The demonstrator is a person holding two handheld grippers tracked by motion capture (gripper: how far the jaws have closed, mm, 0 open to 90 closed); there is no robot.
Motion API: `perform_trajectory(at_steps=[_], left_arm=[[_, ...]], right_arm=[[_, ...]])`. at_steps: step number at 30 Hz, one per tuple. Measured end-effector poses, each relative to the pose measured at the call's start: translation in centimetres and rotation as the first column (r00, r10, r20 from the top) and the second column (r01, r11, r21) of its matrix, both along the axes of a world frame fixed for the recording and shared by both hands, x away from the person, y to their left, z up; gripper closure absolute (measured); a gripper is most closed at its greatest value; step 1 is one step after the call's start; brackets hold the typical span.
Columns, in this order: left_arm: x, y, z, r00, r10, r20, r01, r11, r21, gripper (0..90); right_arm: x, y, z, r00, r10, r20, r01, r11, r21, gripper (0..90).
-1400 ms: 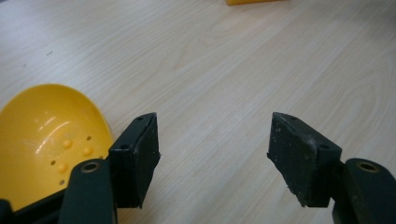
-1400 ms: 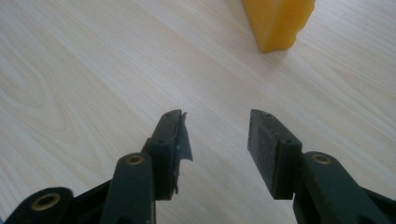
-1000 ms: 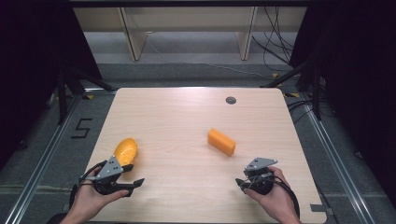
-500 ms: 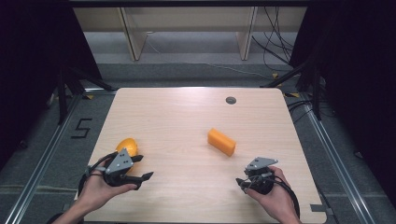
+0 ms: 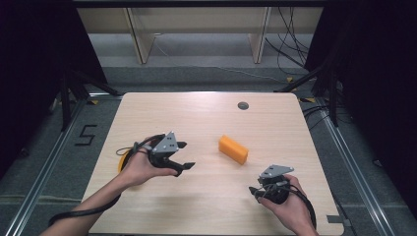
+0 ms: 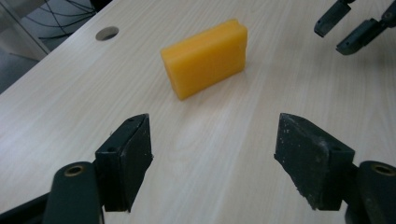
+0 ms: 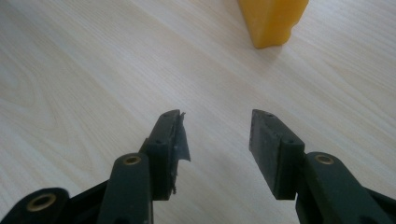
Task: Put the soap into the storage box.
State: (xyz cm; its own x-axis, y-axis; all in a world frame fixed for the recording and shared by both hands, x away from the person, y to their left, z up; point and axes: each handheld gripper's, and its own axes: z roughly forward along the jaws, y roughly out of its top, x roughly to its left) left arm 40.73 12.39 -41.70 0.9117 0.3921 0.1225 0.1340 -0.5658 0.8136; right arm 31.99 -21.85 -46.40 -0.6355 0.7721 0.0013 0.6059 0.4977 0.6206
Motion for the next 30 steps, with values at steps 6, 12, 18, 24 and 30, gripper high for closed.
perform_trajectory(at_steps=[6,12,18,24,30], left_arm=[[2.0,-3.1,-0.3,0.9976,-0.068,-0.010,0.068,0.9976,0.009,24.8],[3.4,-5.4,-1.1,0.9938,-0.111,0.007,0.110,0.9918,0.066,23.5],[4.2,-6.6,-1.3,0.9934,-0.115,0.000,0.114,0.9918,0.056,23.7],[3.9,-6.5,-1.1,0.9939,-0.110,0.001,0.110,0.9926,0.053,23.3],[2.7,-5.2,-1.1,0.9950,-0.099,-0.012,0.099,0.9929,0.065,23.4]], right_arm=[[0.1,-0.3,-0.1,0.9999,0.005,0.012,-0.005,1.000,0.000,54.2],[0.1,-0.5,-0.1,0.9998,0.000,0.017,0.000,1.000,0.009,54.2],[0.1,-0.5,-0.2,0.9998,-0.001,0.018,0.001,1.000,0.012,54.2],[0.8,-0.6,0.1,0.9996,-0.004,0.027,0.004,1.000,-0.012,49.0],[4.4,0.0,1.8,0.9986,0.014,0.050,-0.011,0.998,-0.054,46.9]])
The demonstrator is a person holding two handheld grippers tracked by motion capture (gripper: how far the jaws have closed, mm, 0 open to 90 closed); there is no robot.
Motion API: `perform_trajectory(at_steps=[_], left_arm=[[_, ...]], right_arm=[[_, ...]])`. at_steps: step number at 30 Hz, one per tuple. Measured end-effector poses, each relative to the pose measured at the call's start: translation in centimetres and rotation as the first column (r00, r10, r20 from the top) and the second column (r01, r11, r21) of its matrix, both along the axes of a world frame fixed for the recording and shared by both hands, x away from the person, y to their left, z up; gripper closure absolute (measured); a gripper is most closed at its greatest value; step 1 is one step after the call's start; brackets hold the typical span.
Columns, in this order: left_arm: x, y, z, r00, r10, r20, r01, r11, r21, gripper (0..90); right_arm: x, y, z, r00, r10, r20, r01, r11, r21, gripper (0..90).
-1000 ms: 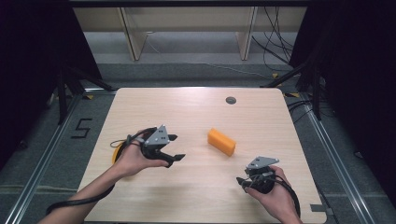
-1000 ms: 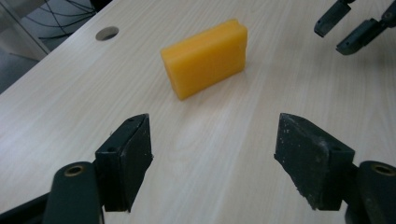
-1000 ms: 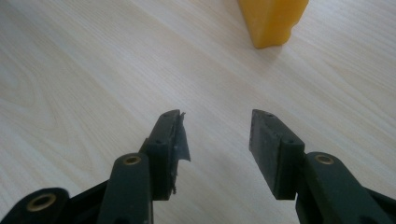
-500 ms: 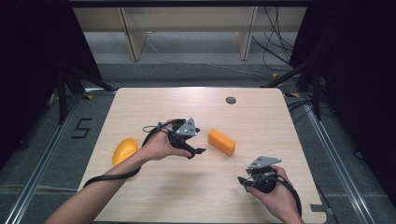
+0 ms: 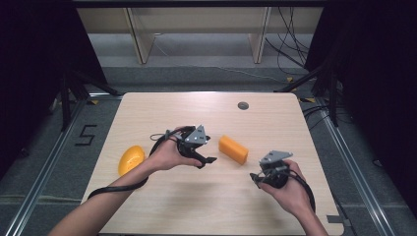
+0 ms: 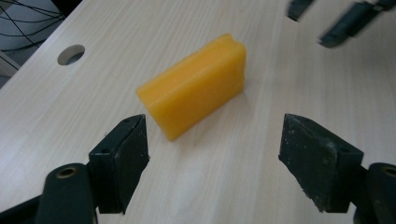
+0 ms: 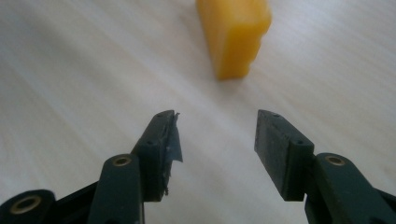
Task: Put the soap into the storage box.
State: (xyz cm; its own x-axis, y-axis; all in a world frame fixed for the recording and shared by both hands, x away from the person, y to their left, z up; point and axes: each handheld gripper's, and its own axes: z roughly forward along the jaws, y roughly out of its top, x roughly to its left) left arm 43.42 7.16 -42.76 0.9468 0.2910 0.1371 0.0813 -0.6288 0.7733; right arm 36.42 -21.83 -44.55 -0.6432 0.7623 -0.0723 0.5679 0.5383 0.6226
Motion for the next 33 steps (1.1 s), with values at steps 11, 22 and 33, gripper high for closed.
perform_trajectory(at_steps=[11,22,33], left_arm=[[-4.0,4.9,-0.1,0.9991,0.038,-0.018,-0.038,0.9993,0.003,23.3],[-5.0,6.6,-0.1,0.9986,0.051,-0.017,-0.051,0.9987,-0.005,22.7],[-5.1,7.2,-0.4,0.9972,0.073,-0.019,-0.073,0.9972,-0.014,22.6]], right_arm=[[7.6,4.5,1.3,0.9871,0.067,-0.146,-0.084,0.989,-0.119,40.2],[9.8,6.2,0.1,0.9683,0.105,-0.227,-0.154,0.966,-0.210,45.5],[10.7,6.6,-0.7,0.9579,0.137,-0.252,-0.196,0.955,-0.223,60.8]])
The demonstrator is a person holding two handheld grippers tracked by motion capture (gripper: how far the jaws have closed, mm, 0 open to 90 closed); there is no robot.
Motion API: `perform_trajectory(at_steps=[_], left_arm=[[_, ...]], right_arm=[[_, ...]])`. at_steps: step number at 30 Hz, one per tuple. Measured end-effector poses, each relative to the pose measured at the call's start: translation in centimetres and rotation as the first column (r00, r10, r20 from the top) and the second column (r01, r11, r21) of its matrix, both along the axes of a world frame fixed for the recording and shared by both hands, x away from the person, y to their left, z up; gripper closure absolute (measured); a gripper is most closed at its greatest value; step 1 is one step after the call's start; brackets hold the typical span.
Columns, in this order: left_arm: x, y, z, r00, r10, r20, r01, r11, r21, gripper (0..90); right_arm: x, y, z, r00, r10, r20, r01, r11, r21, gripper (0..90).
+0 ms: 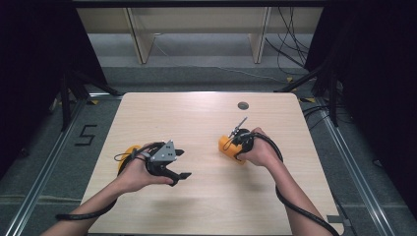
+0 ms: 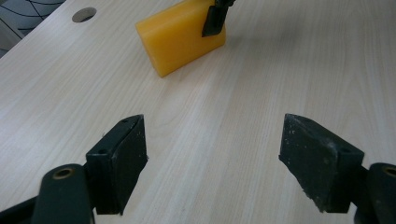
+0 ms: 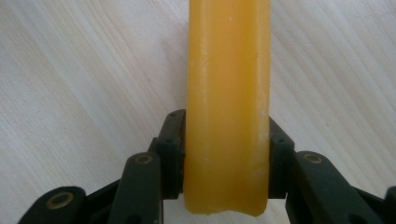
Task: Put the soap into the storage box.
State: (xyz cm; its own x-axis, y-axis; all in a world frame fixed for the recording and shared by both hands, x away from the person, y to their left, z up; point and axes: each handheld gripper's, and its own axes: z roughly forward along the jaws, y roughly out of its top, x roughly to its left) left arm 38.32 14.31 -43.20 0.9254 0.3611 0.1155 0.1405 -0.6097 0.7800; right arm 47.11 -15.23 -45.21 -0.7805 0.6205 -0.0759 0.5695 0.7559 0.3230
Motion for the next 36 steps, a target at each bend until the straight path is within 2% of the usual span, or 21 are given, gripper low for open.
perform_trajectory(at_steps=[7,9,14,15,18,20,21,22,23,24,25,26,27,28,29,30,31,32,34,35,36], left_arm=[[-0.1,0.4,-0.3,0.9999,0.003,-0.013,-0.003,1.0000,-0.001,22.5],[-0.1,0.5,-0.3,1.0000,0.008,-0.003,-0.008,0.9999,-0.010,22.6],[0.1,1.0,0.1,0.9998,0.002,0.021,-0.002,0.9998,-0.020,23.1],[0.0,1.1,0.1,0.9999,0.011,0.001,-0.011,0.9995,-0.031,23.1],[-0.2,1.5,0.9,1.0000,0.009,0.003,-0.009,0.9990,-0.045,23.0],[-0.4,1.8,1.6,0.9995,-0.024,-0.019,0.022,0.9971,-0.072,23.7],[-0.6,1.8,1.9,0.9985,-0.051,-0.021,0.049,0.9959,-0.076,24.1],[-0.6,1.8,1.9,0.9985,-0.051,-0.021,0.049,0.9959,-0.076,24.2],[-1.1,1.7,2.2,0.9945,-0.101,-0.026,0.100,0.9936,-0.054,24.3],[-1.5,1.5,2.2,0.9926,-0.119,-0.026,0.118,0.9924,-0.035,24.0],[-1.5,1.5,2.2,0.9926,-0.119,-0.026,0.118,0.9924,-0.035,23.8],[-2.2,1.0,2.0,0.9870,-0.160,-0.018,0.160,0.9867,0.027,23.9],[-2.6,0.7,2.0,0.9819,-0.189,-0.015,0.189,0.9807,0.051,23.9],[-2.6,0.7,2.0,0.9819,-0.189,-0.015,0.189,0.9807,0.051,24.2],[-2.9,0.5,2.0,0.9771,-0.212,-0.013,0.213,0.9745,0.071,24.4],[-3.5,-0.1,2.0,0.9693,-0.245,-0.026,0.246,0.9649,0.092,24.7],[-3.7,-0.4,2.0,0.9641,-0.264,-0.028,0.265,0.9578,0.111,25.3],[-3.9,-0.6,2.1,0.9594,-0.279,-0.037,0.282,0.9512,0.126,25.7],[-4.1,-1.0,2.0,0.9533,-0.297,-0.055,0.302,0.9405,0.155,27.0],[-4.1,-1.0,2.0,0.9533,-0.297,-0.055,0.302,0.9405,0.155,27.8],[-4.1,-1.3,1.8,0.9517,-0.303,-0.048,0.307,0.9391,0.154,27.9]], right_arm=[[0.0,-0.1,0.1,0.9983,0.057,0.013,-0.057,0.998,-0.022,61.5],[-0.2,-0.1,0.3,0.9983,0.057,-0.012,-0.058,0.998,-0.016,61.5],[-1.3,-0.1,1.4,0.9887,0.149,-0.018,-0.149,0.989,0.013,61.6],[-1.7,-0.1,1.6,0.9855,0.169,-0.016,-0.169,0.985,0.024,61.6],[-3.4,0.1,2.5,0.9766,0.213,-0.032,-0.210,0.975,0.067,61.7],[-4.7,0.4,3.0,0.9564,0.291,-0.021,-0.288,0.953,0.090,61.7],[-5.4,0.7,3.3,0.9397,0.341,-0.024,-0.338,0.937,0.093,61.7],[-5.4,0.7,3.3,0.9397,0.341,-0.024,-0.338,0.937,0.093,61.7],[-7.3,1.5,3.9,0.9174,0.396,-0.041,-0.390,0.915,0.106,61.7],[-7.8,1.8,4.1,0.9057,0.420,-0.057,-0.412,0.904,0.112,61.7],[-7.8,1.8,4.1,0.9057,0.420,-0.057,-0.412,0.904,0.112,61.7],[-9.3,2.9,4.5,0.8720,0.487,-0.046,-0.481,0.870,0.106,61.7],[-9.7,3.4,4.6,0.8615,0.506,-0.041,-0.500,0.860,0.102,61.7],[-10.2,3.9,4.8,0.8508,0.524,-0.042,-0.518,0.849,0.103,61.7],[-10.7,4.4,4.9,0.8460,0.530,-0.055,-0.524,0.846,0.101,61.7],[-11.2,4.9,5.1,0.8483,0.525,-0.069,-0.519,0.850,0.089,61.7],[-11.2,5.5,5.0,0.8159,0.577,-0.043,-0.571,0.815,0.101,61.7],[-11.7,5.9,5.2,0.8317,0.551,-0.069,-0.546,0.834,0.083,61.6],[-12.0,6.7,5.2,0.8210,0.568,-0.061,-0.563,0.823,0.077,61.7],[-12.0,7.0,5.3,0.8209,0.566,-0.073,-0.562,0.824,0.075,61.6],[-11.8,7.3,5.2,0.8015,0.596,-0.047,-0.591,0.802,0.092,61.7]])
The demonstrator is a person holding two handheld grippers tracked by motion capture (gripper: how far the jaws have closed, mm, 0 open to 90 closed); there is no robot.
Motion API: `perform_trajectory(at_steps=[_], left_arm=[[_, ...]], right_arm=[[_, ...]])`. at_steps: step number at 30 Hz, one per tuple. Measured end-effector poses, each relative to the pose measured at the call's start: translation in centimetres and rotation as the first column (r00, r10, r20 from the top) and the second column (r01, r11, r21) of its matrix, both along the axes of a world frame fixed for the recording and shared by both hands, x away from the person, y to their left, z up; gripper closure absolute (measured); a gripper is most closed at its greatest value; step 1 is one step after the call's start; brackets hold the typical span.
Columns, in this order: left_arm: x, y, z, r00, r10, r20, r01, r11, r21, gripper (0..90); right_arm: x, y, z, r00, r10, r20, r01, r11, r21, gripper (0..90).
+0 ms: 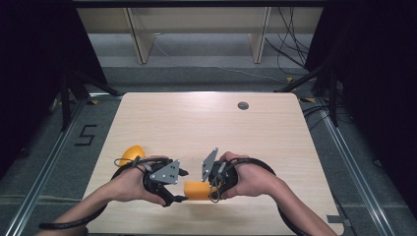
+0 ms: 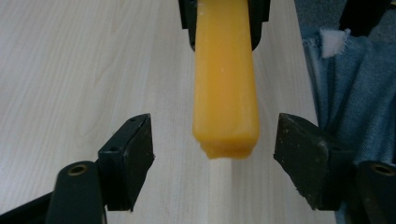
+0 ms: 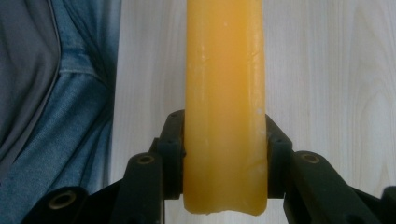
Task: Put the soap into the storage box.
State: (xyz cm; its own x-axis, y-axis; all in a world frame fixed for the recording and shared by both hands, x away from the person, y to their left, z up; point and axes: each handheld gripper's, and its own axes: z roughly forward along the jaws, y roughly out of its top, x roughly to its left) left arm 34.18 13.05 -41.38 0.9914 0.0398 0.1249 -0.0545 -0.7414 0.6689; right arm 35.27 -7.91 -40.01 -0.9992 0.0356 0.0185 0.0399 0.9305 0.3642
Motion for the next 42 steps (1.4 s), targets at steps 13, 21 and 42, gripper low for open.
perform_trajectory(at_steps=[13,21,42], left_arm=[[0.8,-0.6,-1.0,0.9997,0.006,-0.024,-0.008,0.9977,-0.067,36.5],[0.7,-0.9,-1.7,0.9979,-0.021,-0.061,0.016,0.9970,-0.075,43.7],[-0.2,0.6,0.1,0.9943,0.006,-0.106,-0.021,0.9902,-0.138,60.9]], right_arm=[[-0.1,0.8,0.8,0.9998,-0.020,-0.007,0.020,1.000,0.014,61.7],[-0.3,1.2,1.0,0.9994,-0.034,-0.010,0.034,0.999,0.033,61.7],[-0.1,0.6,2.9,0.9993,-0.007,0.036,0.002,0.990,0.140,48.1]])
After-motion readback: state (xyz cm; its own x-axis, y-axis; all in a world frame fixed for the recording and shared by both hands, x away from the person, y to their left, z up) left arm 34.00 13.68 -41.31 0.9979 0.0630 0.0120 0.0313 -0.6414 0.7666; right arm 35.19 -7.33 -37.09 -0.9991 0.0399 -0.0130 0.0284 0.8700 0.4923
